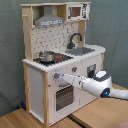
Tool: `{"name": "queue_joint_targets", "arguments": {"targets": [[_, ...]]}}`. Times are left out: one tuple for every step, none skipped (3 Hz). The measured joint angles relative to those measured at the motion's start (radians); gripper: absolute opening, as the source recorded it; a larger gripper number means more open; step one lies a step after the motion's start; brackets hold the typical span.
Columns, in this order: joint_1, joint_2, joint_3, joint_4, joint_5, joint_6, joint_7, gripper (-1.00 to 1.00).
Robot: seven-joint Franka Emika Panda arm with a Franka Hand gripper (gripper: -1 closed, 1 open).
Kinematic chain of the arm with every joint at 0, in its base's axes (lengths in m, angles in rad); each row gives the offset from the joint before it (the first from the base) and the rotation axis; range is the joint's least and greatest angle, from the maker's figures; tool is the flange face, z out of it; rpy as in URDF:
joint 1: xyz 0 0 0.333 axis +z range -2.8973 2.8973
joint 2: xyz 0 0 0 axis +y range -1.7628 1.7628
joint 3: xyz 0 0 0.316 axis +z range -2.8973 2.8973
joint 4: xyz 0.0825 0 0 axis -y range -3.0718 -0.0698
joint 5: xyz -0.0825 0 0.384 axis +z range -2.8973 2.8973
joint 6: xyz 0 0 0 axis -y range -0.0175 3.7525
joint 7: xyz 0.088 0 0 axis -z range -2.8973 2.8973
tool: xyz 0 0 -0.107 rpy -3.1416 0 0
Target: Play with the kitchen
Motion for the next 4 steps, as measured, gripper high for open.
{"name": "queue_joint_targets", "arguments": {"targets": [[-0.063, -0.008, -0.002, 0.032, 0.0, 0.073, -0.009, 1.0], [-0.139, -0.008, -0.004, 0.092, 0.0, 0.107, -0.02, 1.0], [-0.208, -0.008, 0.024, 0.155, 0.001, 0.128, -0.019, 1.0], [-0.238, -0.008, 0.01, 0.212, 0.002, 0.096, 0.035, 1.0]]}}
